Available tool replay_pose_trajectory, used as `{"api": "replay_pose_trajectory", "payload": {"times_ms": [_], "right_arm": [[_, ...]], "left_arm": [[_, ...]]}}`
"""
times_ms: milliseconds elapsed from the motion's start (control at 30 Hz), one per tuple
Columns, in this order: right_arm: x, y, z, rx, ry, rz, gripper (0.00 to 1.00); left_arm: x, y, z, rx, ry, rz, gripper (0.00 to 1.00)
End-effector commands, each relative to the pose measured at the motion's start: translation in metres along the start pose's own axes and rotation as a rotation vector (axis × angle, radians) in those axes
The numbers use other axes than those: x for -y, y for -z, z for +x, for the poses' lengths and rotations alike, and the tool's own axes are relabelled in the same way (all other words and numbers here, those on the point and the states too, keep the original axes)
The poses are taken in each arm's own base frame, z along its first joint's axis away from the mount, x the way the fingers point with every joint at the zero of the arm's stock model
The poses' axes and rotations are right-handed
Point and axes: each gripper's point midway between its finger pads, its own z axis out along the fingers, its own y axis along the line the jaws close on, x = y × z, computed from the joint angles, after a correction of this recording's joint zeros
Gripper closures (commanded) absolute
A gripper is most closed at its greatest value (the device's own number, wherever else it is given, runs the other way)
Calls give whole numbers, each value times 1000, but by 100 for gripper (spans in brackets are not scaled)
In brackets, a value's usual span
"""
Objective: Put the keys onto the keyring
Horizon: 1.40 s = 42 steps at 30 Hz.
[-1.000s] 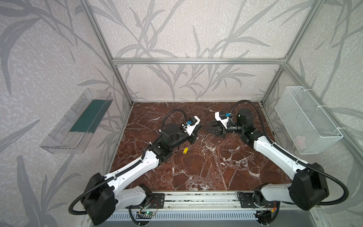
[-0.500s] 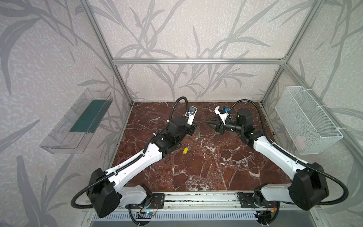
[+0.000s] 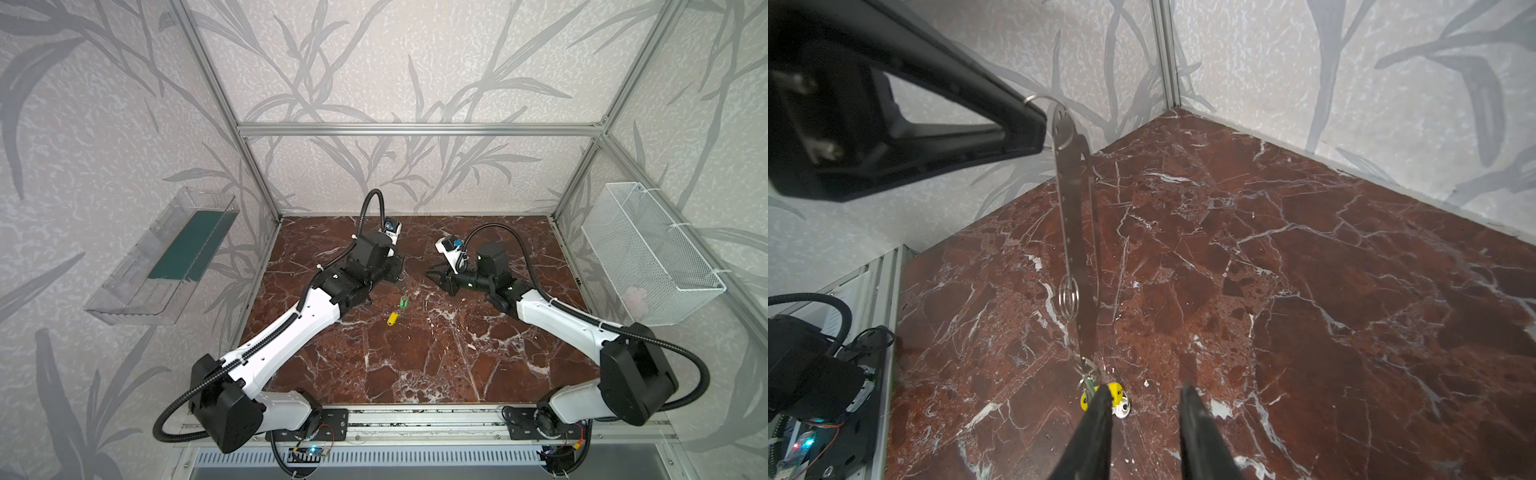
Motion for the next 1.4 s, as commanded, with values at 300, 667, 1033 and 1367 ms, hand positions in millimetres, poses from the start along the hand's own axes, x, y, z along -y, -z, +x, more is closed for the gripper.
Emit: {"api": "replay_pose_trajectory", "payload": {"times_ms": [300,667,1033,1367], "right_arm": [[-24,-39,51,-99,-126,-29,74],[-44,-76,125,-272,-286,-72,74],[-33,-99,154,-343,-189,-38,70],[-18,-114,162,-365,-162,7,70]], "left_arm": [[-19,5,17,-93,105,17,100],[-48,8,26,-88,98,-84,100],[-73,16,34,-74,116,-171,100],[-77,22,35,-64,114,-181,100]]}}
